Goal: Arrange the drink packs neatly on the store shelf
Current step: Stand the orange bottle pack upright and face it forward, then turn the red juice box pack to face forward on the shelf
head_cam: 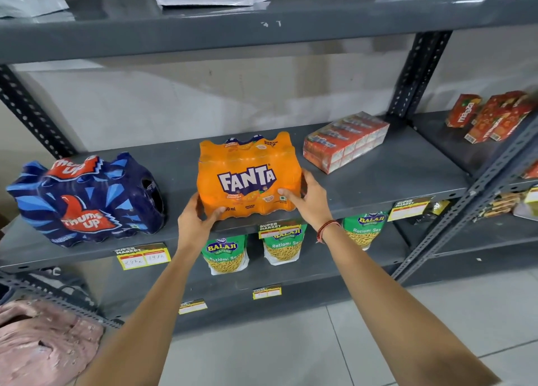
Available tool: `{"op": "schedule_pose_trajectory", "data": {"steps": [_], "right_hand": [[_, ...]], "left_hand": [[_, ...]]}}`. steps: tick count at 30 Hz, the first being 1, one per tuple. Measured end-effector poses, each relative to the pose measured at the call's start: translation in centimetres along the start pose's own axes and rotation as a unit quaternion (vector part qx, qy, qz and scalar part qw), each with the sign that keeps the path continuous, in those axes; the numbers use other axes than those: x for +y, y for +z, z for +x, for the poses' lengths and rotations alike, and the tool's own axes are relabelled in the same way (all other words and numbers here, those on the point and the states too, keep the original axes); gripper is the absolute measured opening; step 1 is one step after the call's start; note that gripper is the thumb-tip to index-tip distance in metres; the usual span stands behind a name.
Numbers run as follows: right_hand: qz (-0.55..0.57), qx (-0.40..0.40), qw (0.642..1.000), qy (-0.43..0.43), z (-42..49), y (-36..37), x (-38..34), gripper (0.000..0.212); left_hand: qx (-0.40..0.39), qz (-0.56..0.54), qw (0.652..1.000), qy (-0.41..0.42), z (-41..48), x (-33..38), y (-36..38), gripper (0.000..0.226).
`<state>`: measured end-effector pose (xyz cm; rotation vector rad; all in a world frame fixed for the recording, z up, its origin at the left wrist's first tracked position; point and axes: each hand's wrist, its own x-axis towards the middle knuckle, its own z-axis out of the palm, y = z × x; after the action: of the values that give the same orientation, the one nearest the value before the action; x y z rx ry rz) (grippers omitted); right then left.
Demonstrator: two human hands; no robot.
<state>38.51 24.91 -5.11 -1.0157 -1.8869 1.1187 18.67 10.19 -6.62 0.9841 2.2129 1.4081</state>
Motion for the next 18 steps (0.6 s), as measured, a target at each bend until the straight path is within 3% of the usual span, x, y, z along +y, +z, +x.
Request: {"op": "schedule_pose_trajectory", "data": {"steps": [2,5,7,9,13,18], "right_hand": [[0.006,-0.01,1.0,-0.008,0.1,-0.4,0.2,0.068],[0.036,0.014,0.999,-0.014,0.7,-2.1,0.6,0.064],[0.053,0.053,0.997,-0.023,1.6,-4.1,0.7,0.051],[0.041,0.102,0.993,-0.039,3.1,-6.5,1.3,0.036],[0.012,0.158,0.987,-0.017,6.1,-11.6,3.6,0.036],[-0.03,0.179,0.983,0.036,9.7,-16.8,6.7,0.047]], "left_hand": [[0.098,-0.008,0.995,0.011,-1.7,0.6,0.6,0.073],[0.196,-0.019,0.976,0.088,-5.9,2.0,4.0,0.046],[0.145,-0.033,0.981,0.122,-8.0,3.6,7.3,0.026],[0.045,-0.019,0.982,0.182,-8.8,5.3,10.9,0.015],[-0.068,-0.006,0.96,0.272,-7.0,9.3,16.7,0.02],[-0.06,-0.038,0.982,0.174,0.1,13.9,22.0,0.041]]}}
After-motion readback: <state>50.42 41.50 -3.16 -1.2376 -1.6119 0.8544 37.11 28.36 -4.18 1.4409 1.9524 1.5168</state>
